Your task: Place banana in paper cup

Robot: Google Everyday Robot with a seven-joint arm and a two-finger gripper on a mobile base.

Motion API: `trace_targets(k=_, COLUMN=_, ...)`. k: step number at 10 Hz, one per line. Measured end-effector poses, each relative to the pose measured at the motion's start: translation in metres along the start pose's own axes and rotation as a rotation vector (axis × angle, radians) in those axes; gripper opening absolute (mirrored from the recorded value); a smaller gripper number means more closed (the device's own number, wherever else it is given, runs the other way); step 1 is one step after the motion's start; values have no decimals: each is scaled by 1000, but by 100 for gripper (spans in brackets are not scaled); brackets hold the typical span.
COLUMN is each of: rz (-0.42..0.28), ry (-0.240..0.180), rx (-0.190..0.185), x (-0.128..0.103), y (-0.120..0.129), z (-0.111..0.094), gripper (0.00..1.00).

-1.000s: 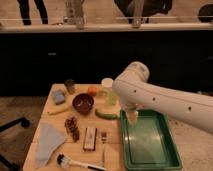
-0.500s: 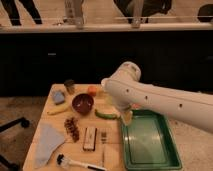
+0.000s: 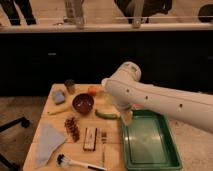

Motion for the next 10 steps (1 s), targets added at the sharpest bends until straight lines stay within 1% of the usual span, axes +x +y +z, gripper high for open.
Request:
trace_targets(k=1, rz=-12, ry=3, rx=-1, x=-3, y=-1, z=2, gripper=80)
trace_targets(k=2, rz=-29, ry=2, rx=2, x=-12, y=-6, z=2, gripper=80)
trace_targets(k=3, rz=-50, ry=2, rx=1, x=-30, y=-15, z=2, gripper=80)
trace_targets(k=5, rz=-79, ry=-2, rx=11, x=-58, y=-33, z=-1, gripper=80)
trace_targets(k=7, rz=-102, ry=-7, rx=21, x=-81, y=-51, z=-5, gripper=80)
trace_targets(k=10, rz=-81, ry=-27, rx=24, x=-107, y=-75, z=-2, gripper=80)
